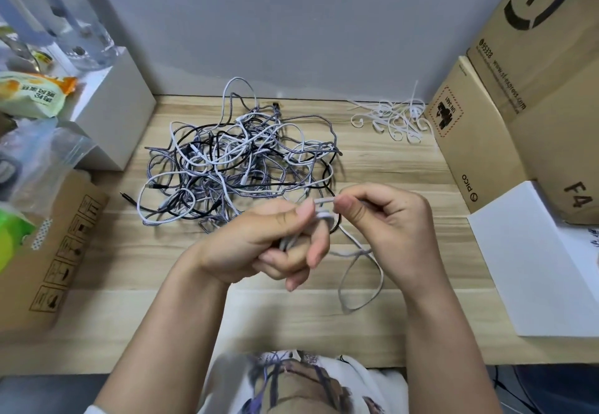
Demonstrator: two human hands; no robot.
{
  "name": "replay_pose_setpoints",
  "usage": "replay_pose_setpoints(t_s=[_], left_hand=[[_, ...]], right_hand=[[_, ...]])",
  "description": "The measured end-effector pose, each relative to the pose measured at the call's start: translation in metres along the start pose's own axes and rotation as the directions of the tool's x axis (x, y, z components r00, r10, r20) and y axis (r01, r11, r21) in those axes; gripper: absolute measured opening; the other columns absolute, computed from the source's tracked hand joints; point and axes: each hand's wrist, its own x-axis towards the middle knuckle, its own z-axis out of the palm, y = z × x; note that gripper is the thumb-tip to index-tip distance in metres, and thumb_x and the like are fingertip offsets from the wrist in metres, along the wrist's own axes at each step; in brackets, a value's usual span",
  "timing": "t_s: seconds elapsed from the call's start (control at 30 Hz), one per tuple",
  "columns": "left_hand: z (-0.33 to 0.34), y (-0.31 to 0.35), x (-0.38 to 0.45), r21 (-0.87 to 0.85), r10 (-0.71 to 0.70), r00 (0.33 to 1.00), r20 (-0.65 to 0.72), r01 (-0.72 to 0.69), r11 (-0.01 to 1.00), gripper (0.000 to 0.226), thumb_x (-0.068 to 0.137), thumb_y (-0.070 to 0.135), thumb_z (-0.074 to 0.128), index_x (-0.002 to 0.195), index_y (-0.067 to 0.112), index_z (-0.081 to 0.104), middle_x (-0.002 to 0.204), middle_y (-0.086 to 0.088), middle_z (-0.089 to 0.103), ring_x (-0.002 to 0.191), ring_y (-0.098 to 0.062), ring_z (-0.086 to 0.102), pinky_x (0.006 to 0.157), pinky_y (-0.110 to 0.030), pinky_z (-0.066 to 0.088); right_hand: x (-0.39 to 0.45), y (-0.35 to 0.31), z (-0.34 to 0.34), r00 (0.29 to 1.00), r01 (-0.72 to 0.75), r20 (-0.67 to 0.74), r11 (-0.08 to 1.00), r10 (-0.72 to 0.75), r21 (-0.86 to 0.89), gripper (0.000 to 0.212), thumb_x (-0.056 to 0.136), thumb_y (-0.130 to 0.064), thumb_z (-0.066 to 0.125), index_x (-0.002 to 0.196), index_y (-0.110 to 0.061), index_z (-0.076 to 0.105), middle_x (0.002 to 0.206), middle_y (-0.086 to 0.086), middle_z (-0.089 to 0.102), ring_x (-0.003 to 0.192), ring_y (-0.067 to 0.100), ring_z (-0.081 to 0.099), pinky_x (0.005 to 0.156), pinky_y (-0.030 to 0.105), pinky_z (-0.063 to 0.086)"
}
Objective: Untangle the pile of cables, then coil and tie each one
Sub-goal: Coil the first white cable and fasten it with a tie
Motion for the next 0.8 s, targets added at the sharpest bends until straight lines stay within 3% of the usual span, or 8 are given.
replay_pose_setpoints(t_s=[0.2,0.33,0.4,0.5,0.6,0.67,0.73,0.8], left_hand=[[0.002,0.008,0.007,-0.163,0.294,0.955,-0.029,-0.295,0.942,0.023,0.095,0.024,0.049,0.099,0.007,0.063,0.052,0.008,0.032,0.037,-0.005,0.03,0.063,-0.021,0.049],[0.0,0.004,0.018,-0.291,0.344,0.915,-0.209,-0.394,0.872,0.05,0.09,0.021,0.056,0.129,-0.009,0.046,0.075,0.0,0.062,0.049,-0.002,0.055,0.071,-0.02,0.05],[-0.001,0.005,0.023,-0.296,0.414,0.836,-0.36,-0.523,0.8,0.06,0.088,0.02,0.057,0.132,-0.015,0.036,0.091,-0.009,0.07,0.06,-0.009,0.064,0.079,-0.024,0.053],[-0.004,0.007,0.025,-0.114,0.41,0.69,-0.597,-0.578,0.808,0.051,0.086,0.024,0.042,0.126,-0.007,0.036,0.093,-0.01,0.073,0.063,-0.009,0.068,0.078,-0.023,0.054],[-0.003,0.003,0.028,0.072,0.387,0.621,-0.681,-0.47,0.88,0.027,0.088,0.027,0.044,0.101,0.007,0.056,0.09,-0.008,0.074,0.063,-0.011,0.068,0.07,-0.022,0.056],[-0.003,-0.001,0.029,0.18,0.364,0.663,-0.655,-0.331,0.926,0.016,0.093,0.027,0.047,0.096,0.015,0.059,0.085,-0.004,0.074,0.065,-0.012,0.069,0.072,-0.023,0.054],[-0.004,-0.004,0.029,0.326,0.274,0.719,-0.639,-0.07,0.943,0.016,0.094,0.024,0.047,0.097,0.018,0.061,0.076,0.001,0.072,0.064,-0.008,0.066,0.077,-0.024,0.05],[-0.001,-0.006,0.027,0.456,0.171,0.747,-0.642,0.193,0.869,0.013,0.097,0.02,0.048,0.097,0.017,0.06,0.068,-0.001,0.066,0.058,-0.009,0.058,0.064,-0.022,0.045]], right_hand=[[0.002,0.008,0.004,0.991,-0.065,0.114,0.998,0.066,-0.009,0.024,0.08,-0.048,0.054,0.073,-0.03,0.068,0.071,0.005,0.067,0.066,0.017,0.057,0.067,0.033,0.045],[0.003,0.012,0.007,0.973,-0.095,0.194,0.985,0.123,-0.147,0.02,0.081,-0.049,0.054,0.079,-0.037,0.069,0.071,0.009,0.065,0.065,0.016,0.054,0.068,0.041,0.046],[0.001,0.014,0.007,0.963,-0.106,0.218,0.966,0.159,-0.237,0.022,0.08,-0.045,0.057,0.089,-0.029,0.068,0.069,0.012,0.061,0.064,0.02,0.052,0.068,0.043,0.046],[-0.004,0.013,0.006,0.963,-0.043,0.24,0.949,0.123,-0.313,0.038,0.081,-0.045,0.055,0.086,-0.01,0.068,0.063,0.014,0.055,0.061,0.024,0.049,0.063,0.044,0.046],[-0.006,0.008,0.005,0.973,0.011,0.22,0.941,0.068,-0.337,0.039,0.081,-0.047,0.056,0.081,-0.01,0.069,0.056,0.008,0.052,0.058,0.024,0.048,0.057,0.042,0.044],[-0.006,0.004,0.005,0.98,0.039,0.195,0.922,0.04,-0.386,0.036,0.079,-0.046,0.058,0.076,-0.012,0.07,0.05,0.002,0.047,0.051,0.017,0.042,0.053,0.039,0.042],[-0.007,0.001,0.004,0.983,0.06,0.182,0.899,0.021,-0.433,0.036,0.077,-0.048,0.06,0.074,-0.014,0.071,0.048,-0.001,0.051,0.049,0.015,0.043,0.05,0.036,0.041],[-0.008,-0.002,0.002,0.984,0.067,0.176,0.892,0.014,-0.447,0.025,0.073,-0.046,0.065,0.073,-0.022,0.071,0.045,-0.009,0.051,0.046,0.009,0.043,0.049,0.029,0.035]])
